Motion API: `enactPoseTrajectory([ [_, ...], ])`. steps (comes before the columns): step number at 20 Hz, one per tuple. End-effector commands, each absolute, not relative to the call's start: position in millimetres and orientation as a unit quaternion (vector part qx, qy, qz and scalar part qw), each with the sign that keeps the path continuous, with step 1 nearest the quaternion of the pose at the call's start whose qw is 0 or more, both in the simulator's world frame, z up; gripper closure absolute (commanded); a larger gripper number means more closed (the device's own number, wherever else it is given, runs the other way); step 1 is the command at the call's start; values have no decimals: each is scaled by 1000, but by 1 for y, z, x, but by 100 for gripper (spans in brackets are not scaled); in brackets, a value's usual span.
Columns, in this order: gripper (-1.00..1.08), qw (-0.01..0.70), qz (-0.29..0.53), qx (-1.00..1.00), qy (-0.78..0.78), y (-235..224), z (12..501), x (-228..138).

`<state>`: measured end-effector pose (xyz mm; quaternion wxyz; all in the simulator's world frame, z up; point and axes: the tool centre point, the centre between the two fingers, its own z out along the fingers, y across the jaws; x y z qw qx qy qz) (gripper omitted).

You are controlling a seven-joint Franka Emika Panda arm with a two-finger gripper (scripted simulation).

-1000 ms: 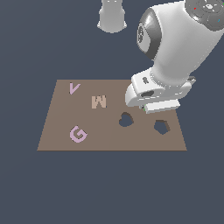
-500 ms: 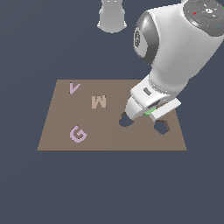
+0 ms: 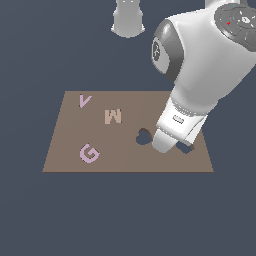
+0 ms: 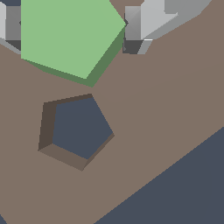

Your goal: Insert a designated object into the corresponding slot on a board.

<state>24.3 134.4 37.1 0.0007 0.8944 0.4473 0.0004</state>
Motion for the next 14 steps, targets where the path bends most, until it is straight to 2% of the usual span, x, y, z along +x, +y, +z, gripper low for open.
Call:
enactPoseTrajectory([
  [1,108,1,1,870,492,136,38,30],
  [14,108,1,1,715,699,150,39,54],
])
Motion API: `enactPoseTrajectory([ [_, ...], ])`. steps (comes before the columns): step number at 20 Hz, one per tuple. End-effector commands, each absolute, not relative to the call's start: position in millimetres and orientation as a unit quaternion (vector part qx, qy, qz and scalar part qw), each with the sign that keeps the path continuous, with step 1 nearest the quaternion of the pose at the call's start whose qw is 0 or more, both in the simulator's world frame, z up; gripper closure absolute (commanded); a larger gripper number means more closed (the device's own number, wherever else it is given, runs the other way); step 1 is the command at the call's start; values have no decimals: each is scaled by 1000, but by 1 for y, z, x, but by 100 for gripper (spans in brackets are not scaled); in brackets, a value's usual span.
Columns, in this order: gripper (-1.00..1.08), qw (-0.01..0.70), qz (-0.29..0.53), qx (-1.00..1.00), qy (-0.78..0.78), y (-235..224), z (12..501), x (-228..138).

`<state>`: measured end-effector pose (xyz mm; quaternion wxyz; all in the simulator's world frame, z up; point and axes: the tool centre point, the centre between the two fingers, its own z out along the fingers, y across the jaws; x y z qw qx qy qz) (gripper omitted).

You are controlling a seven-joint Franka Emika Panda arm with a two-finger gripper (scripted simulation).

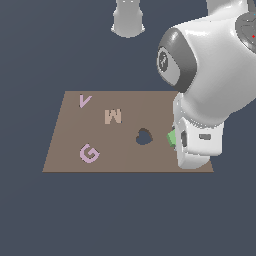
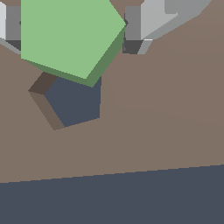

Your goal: Insert a designated object into the corresponding slot on a board.

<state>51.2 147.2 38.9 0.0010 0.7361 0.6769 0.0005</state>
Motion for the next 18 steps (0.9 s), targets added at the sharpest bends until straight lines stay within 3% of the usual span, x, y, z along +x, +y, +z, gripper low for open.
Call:
enactPoseTrajectory([
  [1,108,1,1,701,713,151,40,55],
  [18,108,1,0,535,845,172,41,65],
])
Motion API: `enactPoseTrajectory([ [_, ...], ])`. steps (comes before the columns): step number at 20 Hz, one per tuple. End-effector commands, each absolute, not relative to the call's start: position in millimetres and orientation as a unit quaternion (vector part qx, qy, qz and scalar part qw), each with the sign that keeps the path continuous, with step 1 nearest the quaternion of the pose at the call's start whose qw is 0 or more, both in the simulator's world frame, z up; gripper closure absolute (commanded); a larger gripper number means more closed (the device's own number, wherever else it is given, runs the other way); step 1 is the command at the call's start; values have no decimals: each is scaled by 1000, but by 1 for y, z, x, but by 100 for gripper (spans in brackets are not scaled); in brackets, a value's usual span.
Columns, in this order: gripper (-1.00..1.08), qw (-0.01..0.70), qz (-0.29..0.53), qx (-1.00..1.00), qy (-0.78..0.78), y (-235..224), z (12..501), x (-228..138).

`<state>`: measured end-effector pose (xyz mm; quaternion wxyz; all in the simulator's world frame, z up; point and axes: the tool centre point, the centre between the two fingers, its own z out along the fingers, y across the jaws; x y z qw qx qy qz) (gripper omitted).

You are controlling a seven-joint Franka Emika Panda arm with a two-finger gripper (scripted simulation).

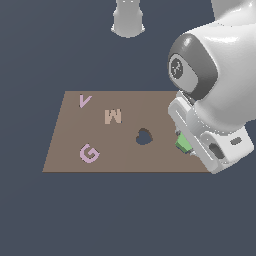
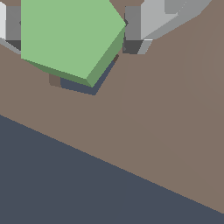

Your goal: Insert a designated object into the corresponding slot on a board.

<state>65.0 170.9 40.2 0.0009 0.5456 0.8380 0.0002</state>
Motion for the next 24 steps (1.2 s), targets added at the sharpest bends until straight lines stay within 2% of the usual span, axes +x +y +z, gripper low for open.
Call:
enactPoseTrajectory([
  [1,108,1,0,530,848,173,41,66],
  [16,108,1,0,511,860,175,31,66],
  [17,-92,1,0,511,860,175,31,66],
  [24,-92,1,0,511,860,175,31,66],
])
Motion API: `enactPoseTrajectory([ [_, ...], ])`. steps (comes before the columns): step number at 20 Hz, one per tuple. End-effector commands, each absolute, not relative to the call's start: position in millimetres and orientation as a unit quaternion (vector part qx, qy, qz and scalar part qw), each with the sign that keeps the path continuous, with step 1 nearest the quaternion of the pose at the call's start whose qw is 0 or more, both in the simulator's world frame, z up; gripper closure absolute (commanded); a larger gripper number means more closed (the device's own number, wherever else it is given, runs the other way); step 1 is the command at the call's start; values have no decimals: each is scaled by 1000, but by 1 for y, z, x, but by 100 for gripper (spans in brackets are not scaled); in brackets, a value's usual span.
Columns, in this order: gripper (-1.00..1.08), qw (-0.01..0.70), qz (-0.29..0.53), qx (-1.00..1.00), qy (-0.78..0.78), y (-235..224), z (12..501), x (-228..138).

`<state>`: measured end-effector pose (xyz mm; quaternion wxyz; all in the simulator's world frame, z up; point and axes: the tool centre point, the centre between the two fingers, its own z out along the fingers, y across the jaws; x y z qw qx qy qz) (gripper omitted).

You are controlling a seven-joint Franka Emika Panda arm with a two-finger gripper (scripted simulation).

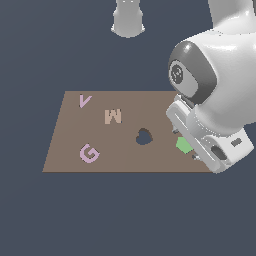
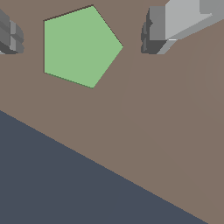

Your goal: Insert a designated object into the corresponding slot on a board.

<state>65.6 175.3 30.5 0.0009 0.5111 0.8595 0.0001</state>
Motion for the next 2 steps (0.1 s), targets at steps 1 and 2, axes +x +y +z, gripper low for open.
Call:
enactPoseTrajectory([
  [1,-92,1,0,511,860,175,31,66],
  [2,-92,1,0,511,860,175,31,66],
])
